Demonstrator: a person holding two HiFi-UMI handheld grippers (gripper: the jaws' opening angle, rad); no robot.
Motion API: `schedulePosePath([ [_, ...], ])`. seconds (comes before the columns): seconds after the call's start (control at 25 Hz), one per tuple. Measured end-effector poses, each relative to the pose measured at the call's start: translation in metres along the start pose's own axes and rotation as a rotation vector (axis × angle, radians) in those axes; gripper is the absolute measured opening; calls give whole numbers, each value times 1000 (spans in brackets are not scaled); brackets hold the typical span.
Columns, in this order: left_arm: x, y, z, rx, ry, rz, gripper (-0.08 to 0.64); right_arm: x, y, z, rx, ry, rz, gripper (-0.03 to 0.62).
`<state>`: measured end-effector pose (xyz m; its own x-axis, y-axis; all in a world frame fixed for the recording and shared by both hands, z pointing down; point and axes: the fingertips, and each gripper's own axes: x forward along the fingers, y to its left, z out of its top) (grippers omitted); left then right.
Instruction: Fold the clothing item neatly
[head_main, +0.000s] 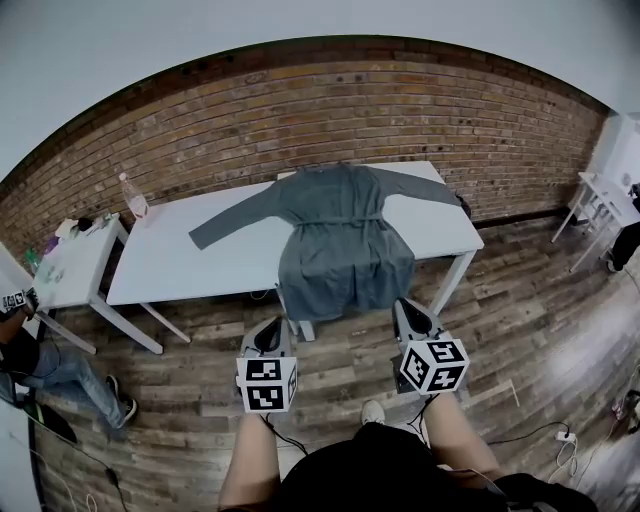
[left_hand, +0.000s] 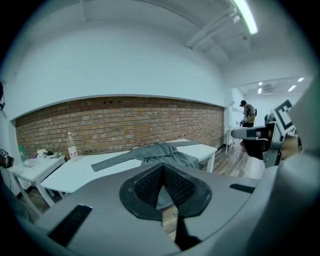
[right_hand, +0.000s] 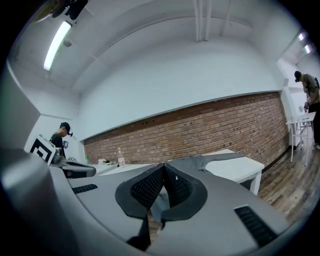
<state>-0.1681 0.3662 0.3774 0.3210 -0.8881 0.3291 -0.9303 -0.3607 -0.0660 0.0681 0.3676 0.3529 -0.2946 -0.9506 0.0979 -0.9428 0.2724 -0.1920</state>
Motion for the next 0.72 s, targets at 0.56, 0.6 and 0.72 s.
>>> schedulePosePath([
  [0.56,136,-33,71,-17,-23,84,-9,115,-100,35,-90,24,92,2],
  [0.6,143,-36,73,-14,-19,83,-9,121,-105,35,-85,26,101,2],
  [0.72,163,-50,71,43,11,62,-9,136,-118,35,-54,34,121,2],
])
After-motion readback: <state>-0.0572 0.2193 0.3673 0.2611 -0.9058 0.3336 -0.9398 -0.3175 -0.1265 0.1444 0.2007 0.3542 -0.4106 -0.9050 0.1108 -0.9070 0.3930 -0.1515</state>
